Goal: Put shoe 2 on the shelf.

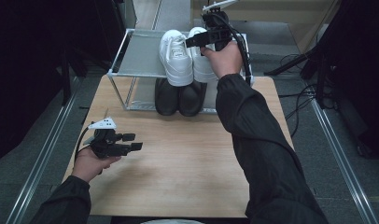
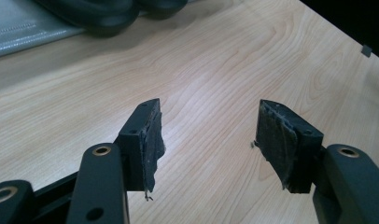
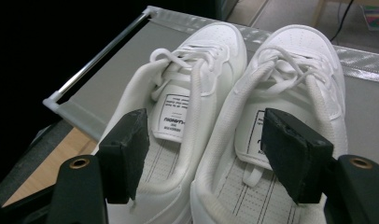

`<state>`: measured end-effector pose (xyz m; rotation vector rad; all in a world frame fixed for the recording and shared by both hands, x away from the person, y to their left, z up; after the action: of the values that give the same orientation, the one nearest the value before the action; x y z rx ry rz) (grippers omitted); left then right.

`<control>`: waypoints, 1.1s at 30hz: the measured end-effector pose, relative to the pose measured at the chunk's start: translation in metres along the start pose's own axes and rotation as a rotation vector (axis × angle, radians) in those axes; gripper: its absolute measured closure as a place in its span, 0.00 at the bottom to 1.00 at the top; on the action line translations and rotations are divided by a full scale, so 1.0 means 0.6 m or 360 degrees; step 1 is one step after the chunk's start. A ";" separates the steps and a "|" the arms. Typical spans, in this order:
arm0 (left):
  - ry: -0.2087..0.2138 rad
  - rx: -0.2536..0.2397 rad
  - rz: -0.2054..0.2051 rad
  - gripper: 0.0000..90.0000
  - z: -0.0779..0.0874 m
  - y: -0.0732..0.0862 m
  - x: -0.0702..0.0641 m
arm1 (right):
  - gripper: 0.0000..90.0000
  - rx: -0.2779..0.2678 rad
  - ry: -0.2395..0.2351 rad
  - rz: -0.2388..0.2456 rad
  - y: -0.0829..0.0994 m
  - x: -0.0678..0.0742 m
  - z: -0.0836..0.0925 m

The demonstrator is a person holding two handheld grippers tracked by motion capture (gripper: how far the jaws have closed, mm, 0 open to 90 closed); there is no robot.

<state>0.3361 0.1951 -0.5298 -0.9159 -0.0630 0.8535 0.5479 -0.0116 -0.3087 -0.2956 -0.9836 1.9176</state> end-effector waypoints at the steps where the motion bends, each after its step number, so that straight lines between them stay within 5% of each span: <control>1: 0.0005 0.0008 0.0002 0.46 -0.001 0.001 0.000 | 0.37 -0.0008 -0.0008 0.0010 0.001 0.002 0.004; 21: 0.0040 0.0072 0.0013 0.44 -0.019 -0.006 -0.002 | 0.37 -0.0091 -0.0142 0.0100 0.054 0.006 0.088; 33: 0.0049 0.0085 -0.0001 0.43 -0.025 -0.009 -0.003 | 0.39 -0.0087 -0.0170 0.0172 0.122 0.001 0.106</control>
<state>0.3439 0.1823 -0.5348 -0.8785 -0.0138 0.8369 0.4662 -0.0616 -0.3211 -0.2852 -1.1119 2.0242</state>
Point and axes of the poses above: each handheld gripper's, and its own axes: z roughly backward along the jaws, y roughly out of its underside, x roughly to its left, the point moved 10 cm from there along -z, roughly forward along the jaws, and after that the axes turned 4 degrees about x, right-handed, at the moved point
